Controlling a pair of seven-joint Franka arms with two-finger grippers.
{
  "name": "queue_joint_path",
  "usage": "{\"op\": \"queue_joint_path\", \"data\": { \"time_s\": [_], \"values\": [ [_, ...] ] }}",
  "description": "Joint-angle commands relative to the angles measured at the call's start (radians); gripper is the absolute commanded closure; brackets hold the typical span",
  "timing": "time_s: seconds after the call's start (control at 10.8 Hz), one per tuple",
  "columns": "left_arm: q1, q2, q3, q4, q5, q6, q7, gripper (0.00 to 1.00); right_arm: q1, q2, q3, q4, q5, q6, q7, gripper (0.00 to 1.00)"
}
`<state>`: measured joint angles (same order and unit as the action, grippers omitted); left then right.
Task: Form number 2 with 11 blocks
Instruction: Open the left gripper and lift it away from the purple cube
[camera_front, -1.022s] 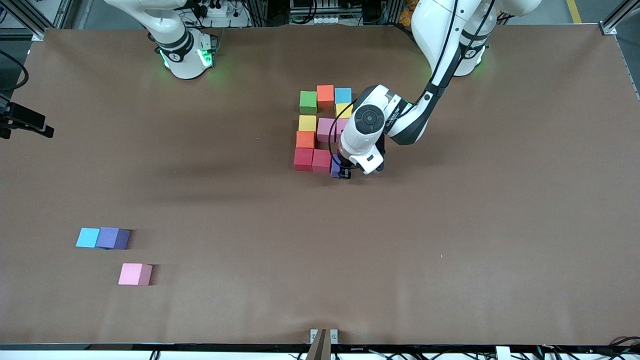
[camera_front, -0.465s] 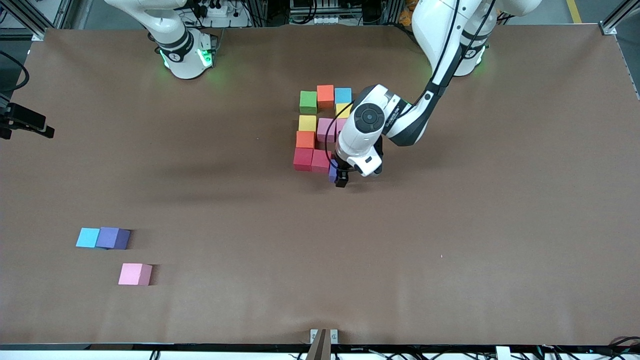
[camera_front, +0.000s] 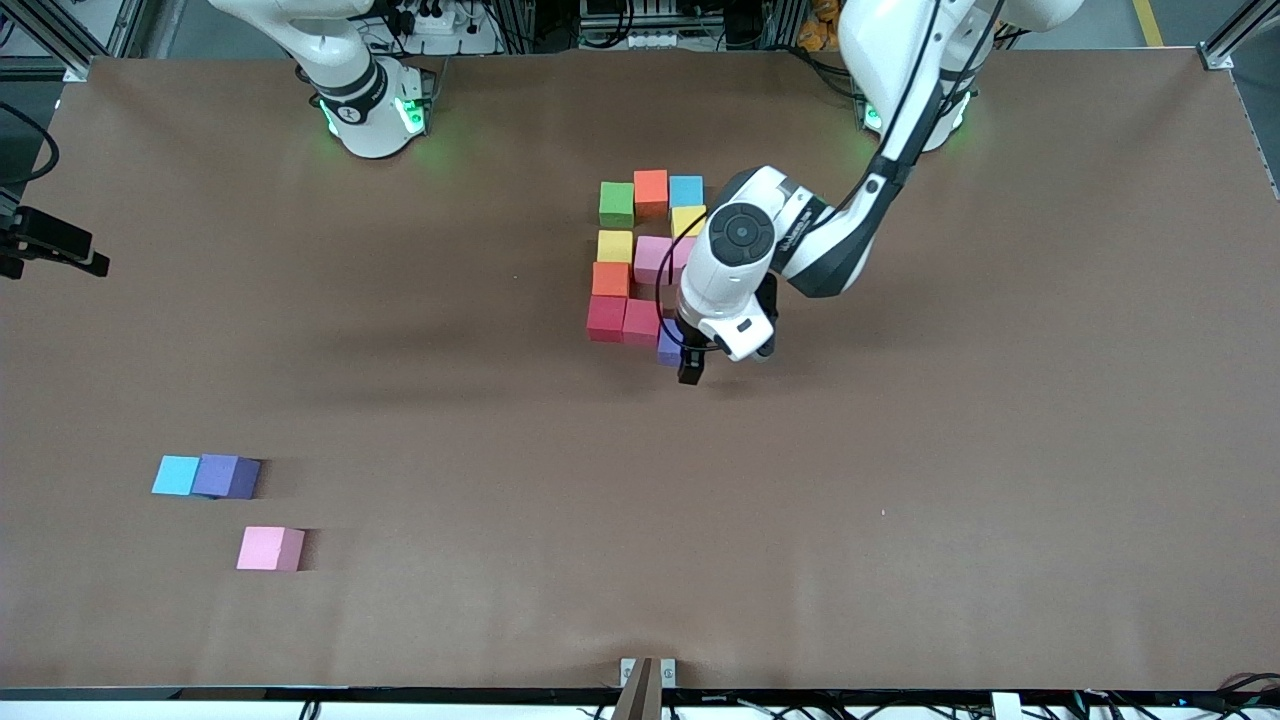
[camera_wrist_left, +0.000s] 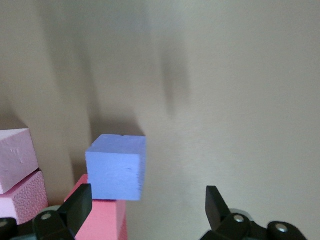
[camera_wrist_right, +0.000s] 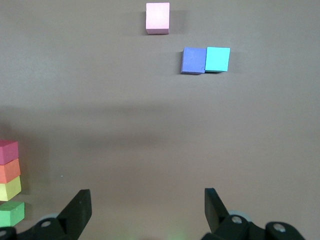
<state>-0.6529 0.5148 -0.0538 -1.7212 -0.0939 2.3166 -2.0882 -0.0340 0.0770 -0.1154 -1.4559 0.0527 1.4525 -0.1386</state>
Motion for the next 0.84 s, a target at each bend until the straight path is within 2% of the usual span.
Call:
{"op": "queue_joint_path", "data": {
  "time_s": [0.0, 0.46, 0.74],
  "values": [
    [0.050, -0.027, -0.001, 0.049, 0.023, -0.078, 0.081, 0.00, -0.004, 0.013, 0.005, 0.029, 0.009, -0.012, 0.016, 0.00],
    [0.087, -0.033, 0.049, 0.095, 0.028, -0.082, 0.357, 0.00, -0.004, 0.013, 0.006, 0.029, 0.010, -0.012, 0.016, 0.00],
    [0.110, -0.059, 0.092, 0.092, 0.029, -0.107, 0.654, 0.00, -0.004, 0.015, 0.006, 0.029, 0.010, -0.011, 0.016, 0.00]
  ]
}}
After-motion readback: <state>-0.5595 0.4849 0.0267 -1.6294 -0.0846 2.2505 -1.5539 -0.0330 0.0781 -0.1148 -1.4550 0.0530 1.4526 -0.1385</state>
